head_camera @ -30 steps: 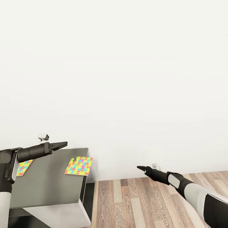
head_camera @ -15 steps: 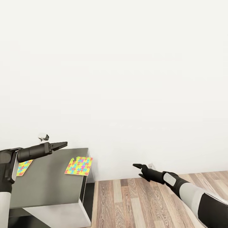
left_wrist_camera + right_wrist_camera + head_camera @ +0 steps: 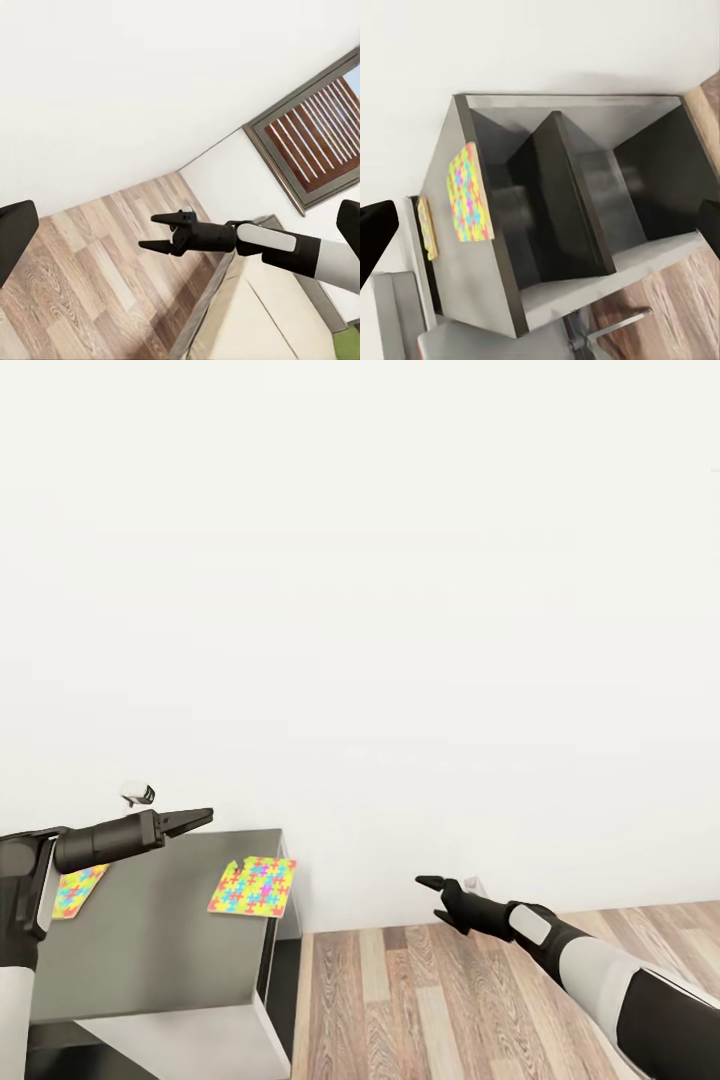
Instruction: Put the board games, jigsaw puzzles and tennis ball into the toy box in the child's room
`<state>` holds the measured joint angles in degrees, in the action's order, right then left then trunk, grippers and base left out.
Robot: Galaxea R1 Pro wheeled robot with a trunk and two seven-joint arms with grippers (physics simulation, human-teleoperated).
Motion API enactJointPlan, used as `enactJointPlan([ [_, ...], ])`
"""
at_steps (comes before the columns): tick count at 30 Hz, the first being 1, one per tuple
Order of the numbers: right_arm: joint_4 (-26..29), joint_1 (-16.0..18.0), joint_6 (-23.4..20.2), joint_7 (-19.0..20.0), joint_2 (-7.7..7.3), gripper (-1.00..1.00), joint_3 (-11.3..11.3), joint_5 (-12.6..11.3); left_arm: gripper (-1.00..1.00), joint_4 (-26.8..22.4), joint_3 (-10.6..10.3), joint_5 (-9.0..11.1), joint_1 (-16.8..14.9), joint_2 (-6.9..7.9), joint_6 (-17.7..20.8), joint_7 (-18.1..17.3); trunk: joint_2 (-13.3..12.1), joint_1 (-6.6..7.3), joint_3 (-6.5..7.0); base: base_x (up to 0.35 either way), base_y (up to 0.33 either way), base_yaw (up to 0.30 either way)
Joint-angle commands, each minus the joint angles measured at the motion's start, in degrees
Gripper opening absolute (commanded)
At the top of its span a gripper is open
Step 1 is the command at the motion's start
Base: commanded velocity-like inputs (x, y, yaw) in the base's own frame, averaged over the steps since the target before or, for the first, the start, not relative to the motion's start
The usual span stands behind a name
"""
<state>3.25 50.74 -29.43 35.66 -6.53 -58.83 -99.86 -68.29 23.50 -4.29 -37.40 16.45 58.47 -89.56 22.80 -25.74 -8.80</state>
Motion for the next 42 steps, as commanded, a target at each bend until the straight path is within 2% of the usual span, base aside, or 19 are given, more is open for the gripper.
enactJointPlan([
  [1,0.0,0.1,-0.2,0.4,-0.07,1.0,-0.5,-0.6,1.0,0.0,0.1,-0.5,-0.1,-0.01,0.6,-0.4,0.1,-0.04,-0.12,0.096,0.112,0.0],
  [11,0.0,0.1,-0.3,1.0,-0.2,1.0,0.3,-0.6,1.0,0.0,0.1,-0.4,-0.1,0.0,0.5,-0.4,0.1,-0.04,-0.12,0.043,0.032,0.0],
  [35,0.0,0.1,0.3,0.5,0.39,1.0,0.5,-0.5,1.0,0.0,0.1,-0.4,0.0,0.03,0.6,-0.4,0.1,-0.04,-0.12,0.034,0.012,0.0],
  [42,0.0,0.1,-0.4,-1.6,1.88,1.0,0.4,-0.4,1.0,0.0,0.2,-0.4,0.0,0.42,0.6,-0.4,0.1,-0.04,-0.12,0.029,0.013,0.0],
])
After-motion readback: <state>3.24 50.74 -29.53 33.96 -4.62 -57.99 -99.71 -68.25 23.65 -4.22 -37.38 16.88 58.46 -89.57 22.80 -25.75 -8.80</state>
